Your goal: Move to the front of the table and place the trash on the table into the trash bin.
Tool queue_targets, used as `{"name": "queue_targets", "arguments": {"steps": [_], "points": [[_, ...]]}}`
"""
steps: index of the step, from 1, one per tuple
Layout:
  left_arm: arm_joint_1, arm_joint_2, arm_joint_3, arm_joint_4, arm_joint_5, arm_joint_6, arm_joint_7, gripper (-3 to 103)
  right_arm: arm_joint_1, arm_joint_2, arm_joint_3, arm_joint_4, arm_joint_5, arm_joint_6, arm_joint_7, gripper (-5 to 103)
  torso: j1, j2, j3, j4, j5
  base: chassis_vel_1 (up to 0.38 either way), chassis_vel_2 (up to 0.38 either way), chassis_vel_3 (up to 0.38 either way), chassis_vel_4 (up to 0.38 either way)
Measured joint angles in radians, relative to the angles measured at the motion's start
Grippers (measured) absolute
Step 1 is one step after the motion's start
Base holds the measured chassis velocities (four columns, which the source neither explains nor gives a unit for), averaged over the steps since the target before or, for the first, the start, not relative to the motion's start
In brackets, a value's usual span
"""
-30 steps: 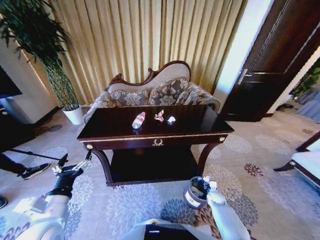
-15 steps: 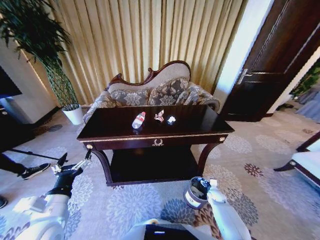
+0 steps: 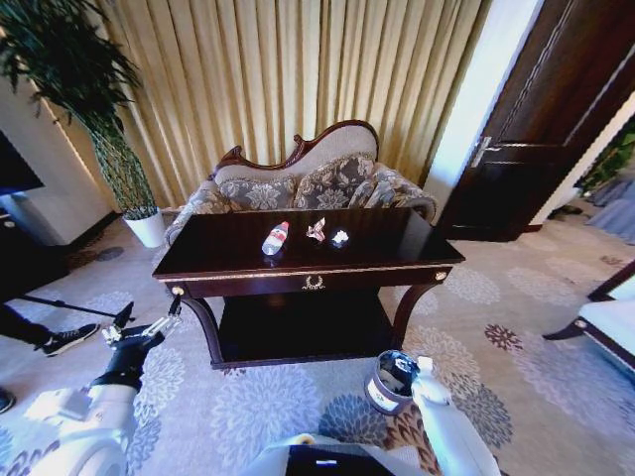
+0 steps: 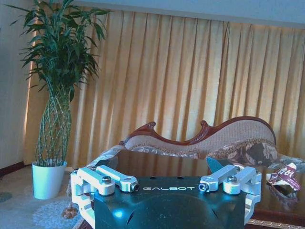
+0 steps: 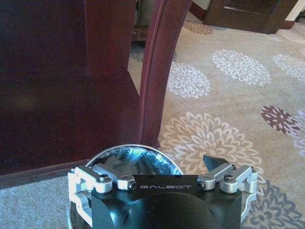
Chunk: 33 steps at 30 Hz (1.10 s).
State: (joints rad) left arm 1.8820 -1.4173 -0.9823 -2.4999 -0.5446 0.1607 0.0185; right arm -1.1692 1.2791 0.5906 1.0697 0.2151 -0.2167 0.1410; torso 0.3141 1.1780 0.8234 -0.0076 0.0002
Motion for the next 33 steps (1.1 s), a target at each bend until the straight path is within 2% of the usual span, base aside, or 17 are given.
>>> {"name": "queue_targets", "arguments": {"steps": [3,4,7,8,12,13,15,18,19,22,33], "points": [[0.0,0.0,0.0,0.0,0.0,0.0,0.0,100,-0.043,-0.005,0.01,0.112,0.072,0.068,-0.005,100,0.0,0.0,0.0,0.0001,-0.0003,0.0,0.0,0.0,0.0],[0.0,0.0,0.0,0.0,0.0,0.0,0.0,100,-0.043,-0.005,0.01,0.112,0.072,0.068,-0.005,100,0.0,0.0,0.0,0.0001,-0.0003,0.0,0.0,0.0,0.0],[0.003,-0.001,-0.001,0.0,0.0,0.0,0.001,100,-0.118,-0.007,0.038,0.303,0.158,0.156,-0.058,100,0.0,0.0,0.0,0.0,-0.0002,0.0,0.0,0.0,0.0],[0.003,-0.001,-0.001,0.0,0.0,0.0,0.001,100,-0.118,-0.007,0.038,0.303,0.158,0.156,-0.058,100,0.0,0.0,0.0,0.0,-0.0002,0.0,0.0,0.0,0.0],[0.001,0.001,0.003,0.0,0.002,0.0,0.001,100,-0.234,-0.002,0.058,0.658,0.216,0.173,-0.106,100,0.0,0.0,0.0,0.0001,-0.0003,0.0,0.0,0.0,0.0],[0.001,0.001,0.003,0.0,0.002,0.0,0.001,100,-0.234,-0.002,0.058,0.658,0.216,0.173,-0.106,100,0.0,0.0,0.0,0.0001,-0.0003,0.0,0.0,0.0,0.0],[0.0,0.001,0.005,0.0,0.004,0.001,0.001,100,-0.272,0.001,0.058,0.81,0.209,0.146,-0.114,100,0.0,0.0,0.0,0.0,-0.0006,0.0,0.0,0.0,0.0],[0.004,-0.001,0.005,0.0,0.006,0.001,0.001,100,-0.307,0.003,0.061,1.008,0.19,0.044,-0.135,100,0.0,0.0,0.0,-0.0001,-0.0005,0.0,0.0,0.0,0.0],[0.004,-0.001,0.005,0.0,0.006,0.001,0.001,100,-0.307,0.003,0.061,1.008,0.19,0.044,-0.135,100,0.0,0.0,0.0,-0.0001,-0.0005,0.0,0.0,0.0,0.0],[0.009,-0.004,0.002,0.0,0.006,0.001,0.001,100,-0.298,-0.001,0.057,1.125,0.184,-0.046,-0.128,100,0.0,0.0,0.0,0.0002,-0.0002,0.0,0.0,0.0,0.0],[0.012,-0.007,0.0,0.0,0.007,0.001,0.0,100,-0.295,-0.011,0.043,1.182,0.148,-0.081,-0.107,100,0.0,0.0,0.0,0.0001,-0.0002,-0.001,0.005,0.003,-0.003]]}}
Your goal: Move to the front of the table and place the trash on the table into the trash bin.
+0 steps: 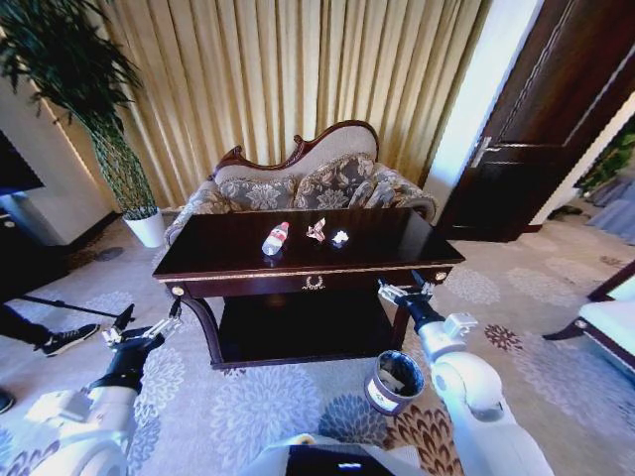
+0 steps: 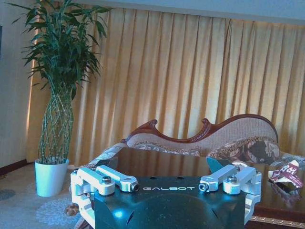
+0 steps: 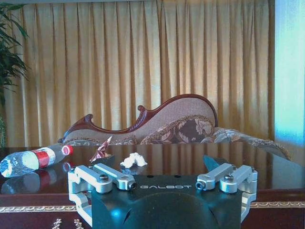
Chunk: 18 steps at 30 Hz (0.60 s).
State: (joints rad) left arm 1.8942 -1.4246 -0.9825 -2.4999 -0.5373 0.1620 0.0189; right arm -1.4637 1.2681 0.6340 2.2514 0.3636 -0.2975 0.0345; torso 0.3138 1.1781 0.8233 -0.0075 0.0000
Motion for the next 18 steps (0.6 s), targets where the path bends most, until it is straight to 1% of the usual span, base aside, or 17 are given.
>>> {"name": "queue_targets", "arguments": {"steps": [4,7,11,18], "points": [[-0.001,0.002,0.0,0.0,0.0,0.0,0.0,100,0.002,-0.002,-0.001,0.0,-0.001,0.0,0.003,100,0.0,0.0,0.0,-0.0001,0.0,-0.081,0.054,0.074,-0.058],[-0.001,0.003,0.0,0.0,0.0,0.0,0.0,100,0.003,-0.002,-0.006,0.001,0.003,0.0,0.004,100,0.0,0.0,0.0,-0.0001,0.0,-0.136,0.143,0.132,-0.123],[-0.001,0.002,0.0,0.0,0.0,0.0,-0.001,100,0.004,-0.002,-0.01,0.001,0.01,0.001,0.006,100,0.0,0.0,0.0,0.0,0.0,-0.22,0.189,0.186,-0.195],[0.0,-0.002,-0.001,0.0,0.0,0.0,-0.001,100,0.001,-0.003,-0.017,0.0,0.01,0.001,0.007,100,0.001,-0.001,0.001,-0.0001,0.0,-0.228,0.209,0.245,-0.235]]}}
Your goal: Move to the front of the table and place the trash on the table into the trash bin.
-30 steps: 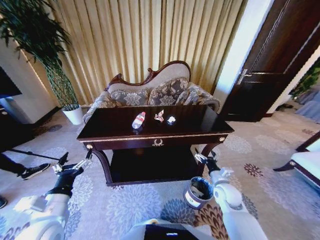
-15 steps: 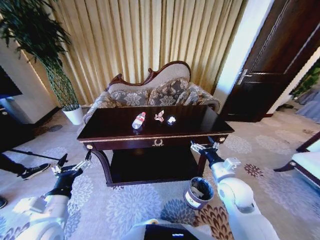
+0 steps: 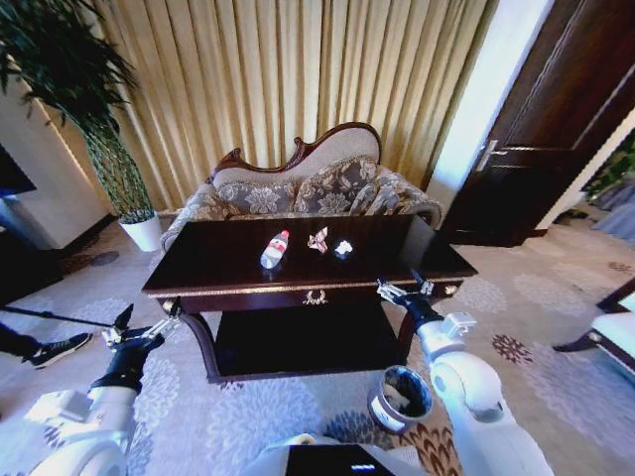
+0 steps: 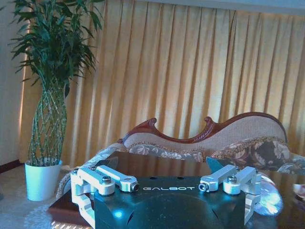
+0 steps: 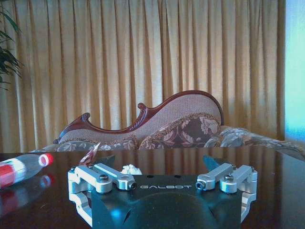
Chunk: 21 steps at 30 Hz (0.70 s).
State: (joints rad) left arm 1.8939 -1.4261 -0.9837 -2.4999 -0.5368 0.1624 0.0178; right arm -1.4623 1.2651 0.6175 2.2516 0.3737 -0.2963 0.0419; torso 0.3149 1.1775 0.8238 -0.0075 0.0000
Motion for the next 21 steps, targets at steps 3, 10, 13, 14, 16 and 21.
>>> {"name": "queue_targets", "arguments": {"steps": [3,10,13,14,16,21], "points": [[0.001,0.0,-0.003,0.0,0.002,-0.008,0.0,100,0.005,-0.001,-0.007,-0.011,0.004,0.004,0.003,100,0.0,0.0,0.0,0.0001,0.0001,-0.168,0.18,0.166,-0.183],[0.001,0.0,-0.002,0.0,0.004,-0.009,0.0,100,0.033,-0.032,-0.034,-0.035,0.065,-0.034,0.017,100,-0.001,0.0,0.0,-0.0001,0.0,-0.042,0.046,0.045,-0.038],[0.0,0.002,0.001,0.0,0.006,-0.007,0.0,100,0.105,-0.093,-0.068,-0.071,0.149,-0.088,0.031,100,-0.002,0.001,-0.001,0.0001,0.0004,0.0,0.0,0.0,0.0],[-0.001,0.003,0.001,0.0,0.006,-0.006,0.0,100,0.133,-0.114,-0.081,-0.087,0.173,-0.107,0.036,100,-0.002,0.001,-0.001,0.0,0.0,0.0,0.0,0.0,0.0],[0.0,0.004,0.001,0.0,0.007,-0.005,0.0,100,0.168,-0.14,-0.1,-0.107,0.195,-0.126,0.041,100,-0.002,0.001,-0.001,0.0001,0.0002,0.0,0.0,0.0,0.0],[0.003,0.004,-0.001,0.0,0.007,0.0,0.0,100,0.287,-0.214,-0.171,-0.183,0.251,-0.178,0.067,100,-0.001,0.0,0.0,0.0001,0.0001,0.0,0.0,0.0,0.0]]}}
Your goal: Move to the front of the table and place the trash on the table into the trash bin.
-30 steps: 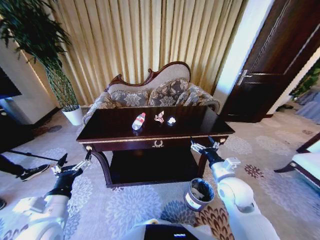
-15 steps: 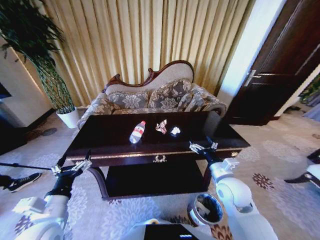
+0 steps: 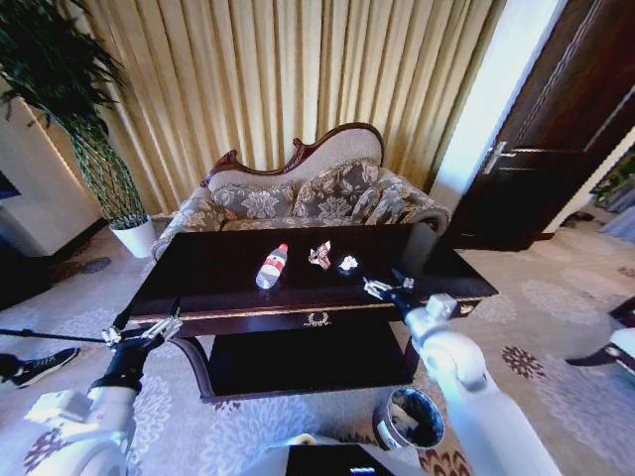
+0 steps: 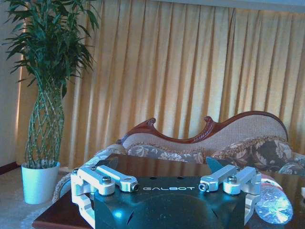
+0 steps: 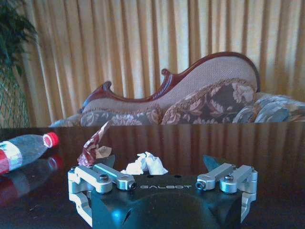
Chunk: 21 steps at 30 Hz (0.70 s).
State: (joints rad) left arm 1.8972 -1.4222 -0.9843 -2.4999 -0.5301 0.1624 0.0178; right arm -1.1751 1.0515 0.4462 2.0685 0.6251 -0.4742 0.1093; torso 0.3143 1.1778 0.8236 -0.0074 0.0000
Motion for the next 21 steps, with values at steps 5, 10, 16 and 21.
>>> {"name": "queue_targets", "arguments": {"steps": [5,10,16,21], "points": [[0.001,-0.002,-0.001,0.0,0.002,0.001,0.0,100,0.118,-0.041,-0.065,-0.061,0.052,-0.046,0.021,100,0.0,0.0,0.0,-0.0001,0.0,0.0,0.0,0.0,0.0],[0.006,-0.01,-0.007,0.0,0.01,0.007,-0.003,100,0.27,-0.047,-0.17,-0.163,0.095,-0.076,0.06,100,0.0,0.0,0.0,0.0001,0.0,0.0,0.0,0.0,0.0],[0.006,-0.009,-0.01,0.0,0.011,0.007,-0.005,100,0.322,-0.029,-0.227,-0.217,0.1,-0.087,0.089,100,0.0,0.0,0.0,0.0,-0.0001,0.0,0.0,0.0,0.0],[0.006,-0.014,-0.009,0.0,0.013,0.008,-0.005,100,0.337,-0.012,-0.256,-0.247,0.097,-0.097,0.107,100,0.0,0.0,0.0,-0.0001,0.0,0.0,0.0,0.0,0.0]]}}
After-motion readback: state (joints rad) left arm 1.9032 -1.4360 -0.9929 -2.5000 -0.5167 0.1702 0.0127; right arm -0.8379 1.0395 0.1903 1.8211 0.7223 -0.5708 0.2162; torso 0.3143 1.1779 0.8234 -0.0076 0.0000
